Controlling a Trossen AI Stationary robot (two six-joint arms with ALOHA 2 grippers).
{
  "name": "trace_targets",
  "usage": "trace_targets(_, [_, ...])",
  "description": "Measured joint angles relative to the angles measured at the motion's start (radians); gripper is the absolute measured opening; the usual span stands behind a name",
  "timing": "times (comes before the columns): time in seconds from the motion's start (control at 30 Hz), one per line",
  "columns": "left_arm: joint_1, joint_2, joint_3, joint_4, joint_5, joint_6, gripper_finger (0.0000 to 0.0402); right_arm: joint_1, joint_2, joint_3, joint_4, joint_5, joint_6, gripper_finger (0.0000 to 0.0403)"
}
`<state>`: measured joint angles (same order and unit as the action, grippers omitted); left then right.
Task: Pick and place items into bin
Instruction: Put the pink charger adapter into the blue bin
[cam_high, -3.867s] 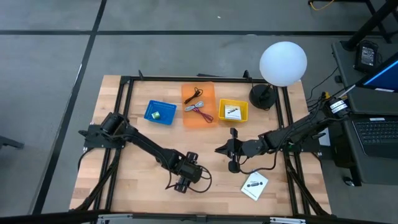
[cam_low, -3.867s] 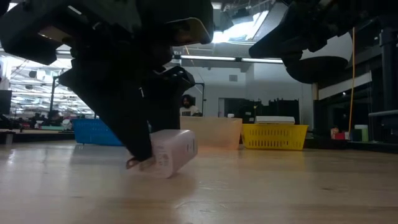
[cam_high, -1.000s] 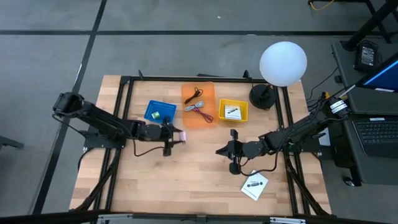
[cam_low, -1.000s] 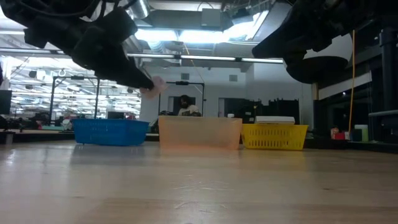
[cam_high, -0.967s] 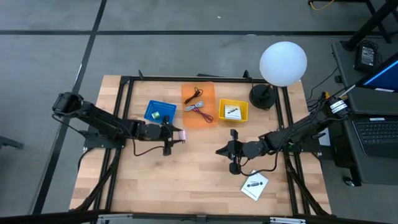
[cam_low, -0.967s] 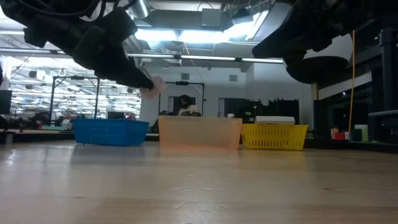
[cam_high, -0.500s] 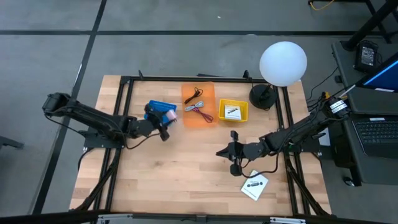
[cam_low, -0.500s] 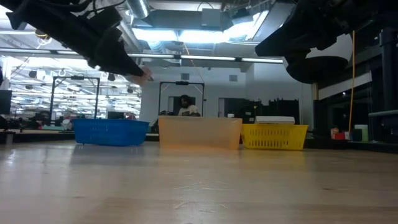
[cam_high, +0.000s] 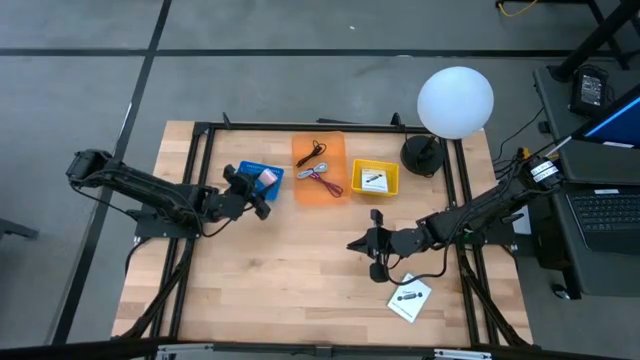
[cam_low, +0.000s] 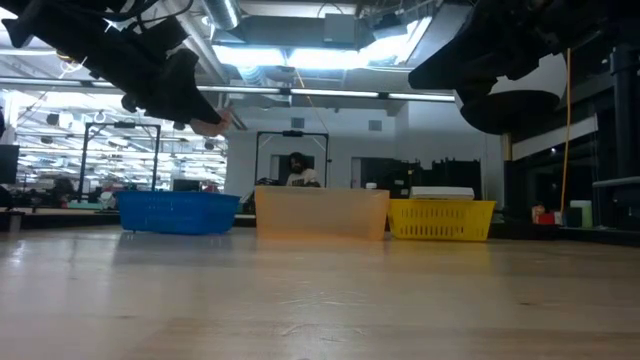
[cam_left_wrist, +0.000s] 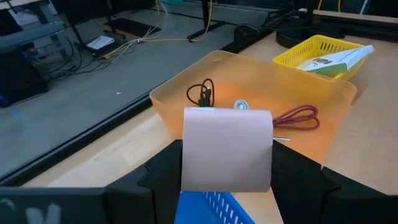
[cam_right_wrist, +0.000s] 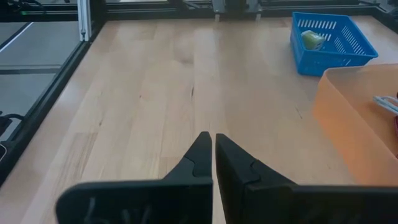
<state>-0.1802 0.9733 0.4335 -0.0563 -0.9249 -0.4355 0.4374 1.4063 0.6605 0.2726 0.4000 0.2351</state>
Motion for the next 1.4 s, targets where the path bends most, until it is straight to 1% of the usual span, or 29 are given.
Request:
trace_targets(0.1, [0.003, -0.002, 0.000, 0.000, 0.005, -0.001, 0.0196, 0.000, 0.000, 0.000, 0.000, 0.000, 0.000, 0.0004])
trace_targets(0.17, [0.023, -0.011, 0.001, 0.000, 0.034, -0.015, 0.0196, 0.000, 0.000, 0.000, 0.000, 0.000, 0.000, 0.0004])
trace_targets(0.27, [0.080, -0.018, 0.002, 0.000, 0.140, -0.038, 0.0196, 0.000, 0.000, 0.000, -0.001, 0.000, 0.000, 0.0004])
trace_targets(0.37, [0.157, -0.018, 0.027, -0.043, 0.255, -0.061, 0.0196, 0.000, 0.000, 0.000, -0.001, 0.000, 0.000, 0.0004])
trace_targets(0.43, [0.207, -0.014, 0.057, -0.096, 0.303, -0.067, 0.0196, 0.000, 0.000, 0.000, -0.001, 0.000, 0.000, 0.0004])
trace_targets(0.57, [0.290, -0.013, 0.126, -0.248, 0.332, -0.068, 0.0196, 0.000, 0.000, 0.000, -0.002, 0.000, 0.000, 0.0004])
trace_targets(0.7, [0.362, -0.013, 0.207, -0.391, 0.426, -0.068, 0.0196, 0.000, 0.000, 0.000, -0.004, 0.000, -0.001, 0.0004])
trace_targets(0.8, [0.399, -0.013, 0.259, -0.456, 0.477, -0.068, 0.0196, 0.000, 0.000, 0.000, -0.005, 0.000, -0.001, 0.0004])
trace_targets(0.97, [0.426, -0.013, 0.311, -0.535, 0.503, -0.069, 0.0196, 0.000, 0.000, 0.000, -0.005, 0.000, -0.002, 0.0004])
trace_targets(1.13, [0.432, -0.009, 0.312, -0.578, 0.534, -0.086, 0.0196, 0.000, 0.000, 0.000, -0.006, 0.000, -0.002, 0.0004])
trace_targets(1.27, [0.431, 0.025, 0.311, -0.598, 0.529, -0.103, 0.0196, 0.000, 0.000, 0.000, -0.006, 0.000, -0.002, 0.0004])
trace_targets(1.4, [0.431, 0.096, 0.311, -0.598, 0.529, -0.104, 0.0196, 0.000, 0.000, 0.000, -0.006, 0.000, -0.001, 0.0004])
